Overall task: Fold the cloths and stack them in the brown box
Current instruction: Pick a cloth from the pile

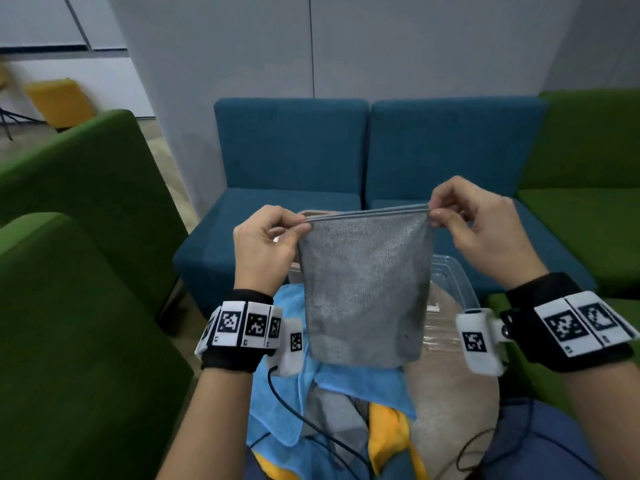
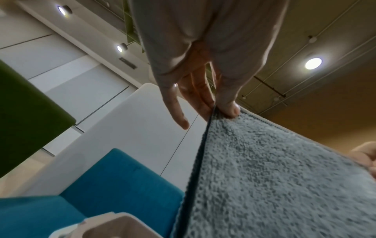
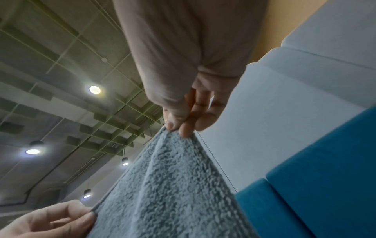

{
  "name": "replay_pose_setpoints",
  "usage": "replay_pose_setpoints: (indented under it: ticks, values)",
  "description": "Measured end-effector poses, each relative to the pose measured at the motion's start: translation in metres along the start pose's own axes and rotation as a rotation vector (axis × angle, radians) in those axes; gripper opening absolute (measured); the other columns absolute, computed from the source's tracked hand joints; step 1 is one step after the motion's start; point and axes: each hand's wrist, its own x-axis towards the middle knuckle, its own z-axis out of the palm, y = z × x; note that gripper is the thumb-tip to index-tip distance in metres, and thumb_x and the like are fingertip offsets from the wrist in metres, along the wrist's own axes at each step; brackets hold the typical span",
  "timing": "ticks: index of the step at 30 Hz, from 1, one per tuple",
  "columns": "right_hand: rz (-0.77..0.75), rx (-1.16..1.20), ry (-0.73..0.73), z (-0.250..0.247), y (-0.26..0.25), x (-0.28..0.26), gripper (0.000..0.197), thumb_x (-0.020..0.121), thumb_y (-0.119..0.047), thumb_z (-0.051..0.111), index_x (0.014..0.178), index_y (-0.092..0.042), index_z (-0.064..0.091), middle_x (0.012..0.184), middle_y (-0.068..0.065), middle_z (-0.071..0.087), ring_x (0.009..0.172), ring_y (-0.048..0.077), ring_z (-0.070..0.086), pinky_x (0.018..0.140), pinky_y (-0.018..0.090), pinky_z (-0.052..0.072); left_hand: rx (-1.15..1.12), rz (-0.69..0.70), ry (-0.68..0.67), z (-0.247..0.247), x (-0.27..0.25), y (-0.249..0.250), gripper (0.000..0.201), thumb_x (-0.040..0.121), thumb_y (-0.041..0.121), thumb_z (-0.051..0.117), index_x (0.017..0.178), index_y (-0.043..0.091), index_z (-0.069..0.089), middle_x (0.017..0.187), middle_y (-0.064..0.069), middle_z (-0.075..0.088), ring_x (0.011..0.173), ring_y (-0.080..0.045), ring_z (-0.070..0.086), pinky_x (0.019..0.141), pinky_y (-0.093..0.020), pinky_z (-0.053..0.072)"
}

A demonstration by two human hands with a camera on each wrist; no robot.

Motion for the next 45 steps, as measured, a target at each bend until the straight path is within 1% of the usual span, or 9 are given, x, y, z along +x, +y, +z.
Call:
replay_pose_setpoints:
  ticks: [5, 11, 18, 22, 26, 31, 37, 43, 45]
  values:
    - [0.006, -0.048, 0.076, 0.003, -0.002, -0.002, 0.013, 0.084, -0.002, 0.069, 0.081, -0.013, 0.062, 0.078, -0.006, 0.067, 0.075, 0.007, 0.064, 0.071, 0.009, 0.047, -0.012, -0.042, 0.031, 0.003, 0.0, 0.002, 0.013, 0.079, -0.006, 0.072, 0.072, 0.003, 0.066, 0.072, 0.003, 0.064, 0.072, 0.004, 0.063, 0.066, -0.013, 0.051]
    - [0.014, -0.029, 0.18, 0.006, -0.005, -0.006, 0.016, 0.088, -0.008, 0.068, 0.102, -0.015, 0.071, 0.086, -0.008, 0.068, 0.079, 0.003, 0.064, 0.078, 0.009, 0.048, 0.006, -0.031, 0.067, 0.008, 0.001, 0.008, 0.031, 0.083, -0.002, 0.068, 0.072, 0.026, 0.059, 0.074, 0.014, 0.064, 0.07, 0.001, 0.061, 0.063, -0.014, 0.049]
    - [0.106, 0.148, 0.244, 0.012, -0.011, -0.005, 0.008, 0.099, -0.011, 0.054, 0.095, -0.006, 0.049, 0.08, 0.007, 0.062, 0.057, 0.01, 0.069, 0.047, 0.022, 0.053, -0.109, 0.031, 0.109, 0.018, -0.001, 0.026, 0.025, 0.091, -0.003, 0.057, 0.092, 0.021, 0.048, 0.087, 0.007, 0.056, 0.075, -0.002, 0.056, 0.066, -0.015, 0.045]
    - [0.061, 0.147, 0.299, 0.011, -0.012, 0.003, 0.005, 0.097, -0.004, 0.051, 0.097, -0.007, 0.047, 0.084, 0.005, 0.061, 0.072, 0.004, 0.071, 0.063, 0.023, 0.056, -0.094, 0.098, 0.096, 0.019, -0.001, 0.036, 0.022, 0.091, -0.002, 0.056, 0.09, 0.019, 0.047, 0.087, 0.01, 0.054, 0.079, -0.003, 0.055, 0.066, -0.017, 0.048]
    - [0.118, -0.005, 0.311, 0.012, -0.009, 0.002, 0.022, 0.091, -0.003, 0.056, 0.111, -0.012, 0.055, 0.087, -0.002, 0.064, 0.068, 0.008, 0.068, 0.072, 0.038, 0.057, -0.124, 0.098, 0.094, 0.02, -0.006, 0.031, 0.021, 0.09, -0.005, 0.056, 0.09, 0.015, 0.059, 0.085, 0.01, 0.059, 0.079, -0.003, 0.057, 0.069, -0.015, 0.047]
    - [-0.088, -0.159, -0.142, 0.04, -0.029, -0.004, 0.057, 0.087, -0.048, 0.057, 0.14, -0.029, 0.045, 0.142, -0.007, 0.049, 0.127, 0.016, 0.047, 0.103, 0.046, 0.039, -0.129, 0.084, -0.15, 0.043, -0.017, 0.033, 0.028, 0.086, -0.007, 0.056, 0.101, 0.015, 0.064, 0.084, 0.009, 0.061, 0.073, -0.002, 0.057, 0.069, -0.014, 0.045]
    - [-0.076, -0.019, -0.253, 0.054, -0.027, -0.005, 0.027, 0.091, -0.044, 0.054, 0.093, -0.018, 0.059, 0.078, -0.007, 0.063, 0.076, 0.015, 0.058, 0.075, 0.04, 0.045, -0.081, 0.089, -0.147, 0.055, -0.037, 0.027, 0.013, 0.09, 0.011, 0.058, 0.093, 0.019, 0.048, 0.088, 0.017, 0.059, 0.083, -0.002, 0.063, 0.08, -0.027, 0.052]
    - [-0.185, -0.083, -0.011, 0.054, -0.036, -0.001, 0.02, 0.102, -0.024, 0.046, 0.09, -0.009, 0.054, 0.08, -0.007, 0.048, 0.071, 0.011, 0.046, 0.064, 0.034, 0.04, -0.154, 0.05, -0.143, 0.07, -0.07, 0.022, 0.03, 0.089, 0.008, 0.052, 0.113, 0.021, 0.039, 0.106, 0.0, 0.052, 0.1, -0.019, 0.057, 0.09, -0.039, 0.049]
    - [-0.225, -0.159, 0.076, 0.048, -0.046, 0.004, 0.023, 0.103, -0.026, 0.043, 0.093, -0.01, 0.055, 0.082, -0.005, 0.051, 0.071, 0.014, 0.049, 0.061, 0.036, 0.043, -0.086, 0.064, -0.153, 0.073, -0.078, 0.021, 0.028, 0.09, 0.004, 0.05, 0.113, 0.016, 0.038, 0.101, 0.004, 0.054, 0.094, -0.011, 0.056, 0.087, -0.029, 0.048]
